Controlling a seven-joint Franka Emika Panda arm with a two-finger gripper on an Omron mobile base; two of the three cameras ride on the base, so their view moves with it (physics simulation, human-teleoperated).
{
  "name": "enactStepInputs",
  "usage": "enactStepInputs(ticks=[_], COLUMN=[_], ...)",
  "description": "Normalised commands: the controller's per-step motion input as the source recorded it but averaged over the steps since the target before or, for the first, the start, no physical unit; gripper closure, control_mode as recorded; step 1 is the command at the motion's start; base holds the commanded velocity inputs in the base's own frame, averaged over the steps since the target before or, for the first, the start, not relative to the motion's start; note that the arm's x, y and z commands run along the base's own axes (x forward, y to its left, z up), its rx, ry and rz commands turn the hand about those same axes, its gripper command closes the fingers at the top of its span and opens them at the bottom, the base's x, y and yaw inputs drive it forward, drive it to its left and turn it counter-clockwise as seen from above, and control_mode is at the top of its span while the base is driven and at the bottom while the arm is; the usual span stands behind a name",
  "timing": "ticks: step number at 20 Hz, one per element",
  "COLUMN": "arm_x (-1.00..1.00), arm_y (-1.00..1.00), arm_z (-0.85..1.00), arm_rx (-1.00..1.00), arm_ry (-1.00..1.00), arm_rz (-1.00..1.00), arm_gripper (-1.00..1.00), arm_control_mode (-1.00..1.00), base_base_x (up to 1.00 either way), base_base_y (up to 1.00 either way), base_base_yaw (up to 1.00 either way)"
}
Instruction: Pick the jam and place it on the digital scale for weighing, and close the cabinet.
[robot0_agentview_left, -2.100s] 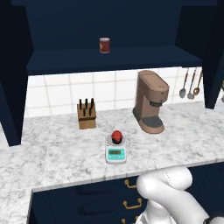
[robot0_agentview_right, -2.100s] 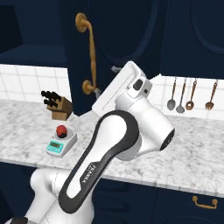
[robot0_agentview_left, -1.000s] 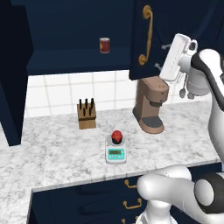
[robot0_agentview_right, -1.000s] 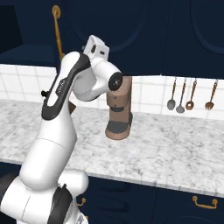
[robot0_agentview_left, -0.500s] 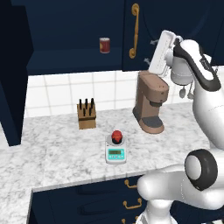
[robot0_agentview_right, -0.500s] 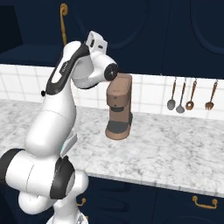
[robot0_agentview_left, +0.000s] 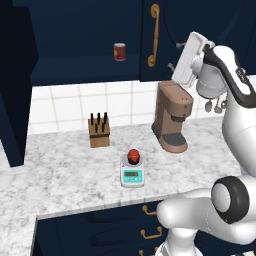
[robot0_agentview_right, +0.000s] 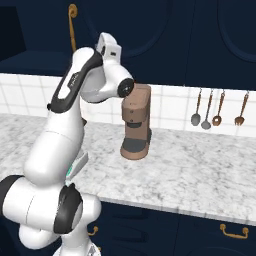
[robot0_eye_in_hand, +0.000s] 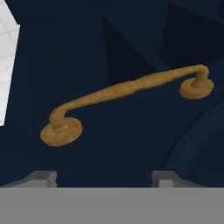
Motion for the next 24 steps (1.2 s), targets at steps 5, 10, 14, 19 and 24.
enactStepInputs(ticks=[5,10,14,19,24], arm_x=[-1.0,-1.0,-0.97,-0.74,-0.92], arm_y=[-0.03,-0.03,0.07,0.56,0.63], arm_z=[0.38,0.15,-0.11,0.0,-0.02], arm_rx=[0.0,0.0,0.0,-0.07,-0.1], arm_ry=[-0.19,-0.07,-0.24,-0.24,-0.31], arm_rz=[0.0,0.0,0.0,0.0,0.0], arm_gripper=[-1.0,-1.0,-1.0,-1.0,-1.0], arm_control_mode=[-1.0,-1.0,-1.0,-1.0,-1.0], base_base_x=[0.0,0.0,0.0,0.0,0.0], base_base_y=[0.0,0.0,0.0,0.0,0.0], base_base_yaw=[0.0,0.0,0.0,0.0,0.0])
